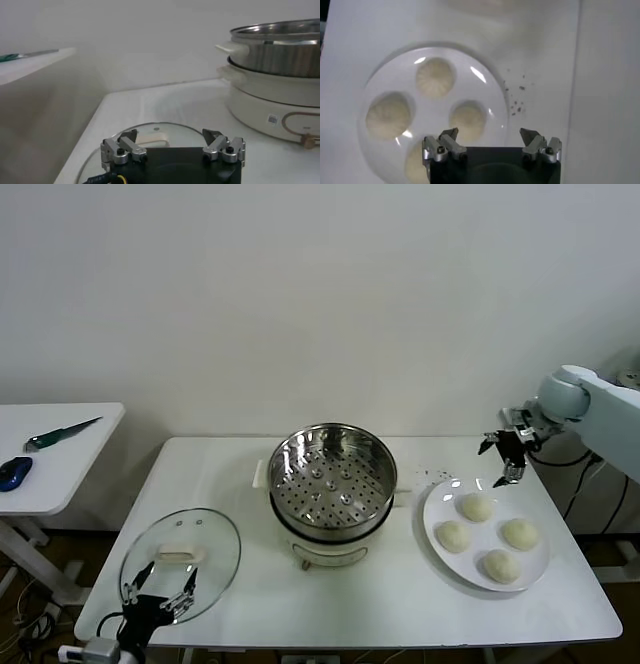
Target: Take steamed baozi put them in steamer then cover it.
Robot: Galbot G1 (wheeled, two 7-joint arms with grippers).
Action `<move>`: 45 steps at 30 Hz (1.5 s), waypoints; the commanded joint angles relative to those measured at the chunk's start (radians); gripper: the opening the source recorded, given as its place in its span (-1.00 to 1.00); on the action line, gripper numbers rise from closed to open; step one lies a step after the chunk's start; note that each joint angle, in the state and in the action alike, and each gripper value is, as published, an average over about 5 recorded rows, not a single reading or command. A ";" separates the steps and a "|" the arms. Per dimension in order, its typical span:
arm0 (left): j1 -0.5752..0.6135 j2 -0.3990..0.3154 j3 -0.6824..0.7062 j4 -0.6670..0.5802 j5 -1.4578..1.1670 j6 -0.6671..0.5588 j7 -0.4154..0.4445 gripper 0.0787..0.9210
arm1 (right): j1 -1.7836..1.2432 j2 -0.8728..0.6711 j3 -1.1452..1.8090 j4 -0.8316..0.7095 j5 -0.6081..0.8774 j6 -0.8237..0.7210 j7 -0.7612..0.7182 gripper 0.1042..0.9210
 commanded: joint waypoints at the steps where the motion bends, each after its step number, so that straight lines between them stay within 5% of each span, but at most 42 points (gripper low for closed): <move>1: -0.003 -0.002 -0.001 0.002 0.000 0.001 0.000 0.77 | -0.059 0.080 -0.025 -0.134 -0.034 0.011 -0.046 0.76; 20: -0.014 -0.003 -0.002 0.031 0.007 0.002 -0.001 0.77 | -0.306 0.176 0.284 -0.338 -0.175 0.050 -0.003 0.76; 35: -0.022 0.001 -0.004 0.034 0.004 0.000 -0.005 0.77 | -0.303 0.176 0.304 -0.322 -0.159 0.061 0.042 0.44; 45: -0.021 0.001 -0.005 0.031 0.003 -0.001 -0.006 0.77 | -0.221 0.142 0.239 -0.199 -0.118 0.101 0.058 0.41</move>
